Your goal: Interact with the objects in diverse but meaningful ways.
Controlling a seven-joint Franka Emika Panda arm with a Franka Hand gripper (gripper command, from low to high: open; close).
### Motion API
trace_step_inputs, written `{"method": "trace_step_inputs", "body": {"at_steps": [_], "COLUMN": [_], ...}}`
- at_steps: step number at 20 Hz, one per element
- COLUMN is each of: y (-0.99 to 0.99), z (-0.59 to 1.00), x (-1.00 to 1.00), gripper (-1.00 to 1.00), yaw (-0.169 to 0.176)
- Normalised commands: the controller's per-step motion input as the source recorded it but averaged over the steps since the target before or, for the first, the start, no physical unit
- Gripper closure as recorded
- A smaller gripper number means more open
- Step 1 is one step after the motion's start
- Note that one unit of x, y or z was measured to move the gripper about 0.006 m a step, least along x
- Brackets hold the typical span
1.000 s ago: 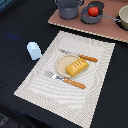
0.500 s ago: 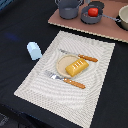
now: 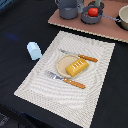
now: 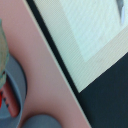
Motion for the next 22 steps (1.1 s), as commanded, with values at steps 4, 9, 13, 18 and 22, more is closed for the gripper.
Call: {"method": "trace_step_inputs", "body": {"at_steps": [4,9,13,18,22], "y": [-0.87,-0.50,-0.20,-0.03,0.00], "z": [0.02,-0.13,-0.25,-0.32,-0.38], "x": [0.10,-0.27,-0.75,-0.95,-1.00], "gripper": [-1.00,-1.00,-1.00,-1.00,-1.00], "yaw": [0.006,0.017,0.002,-0.004,-0.019]}}
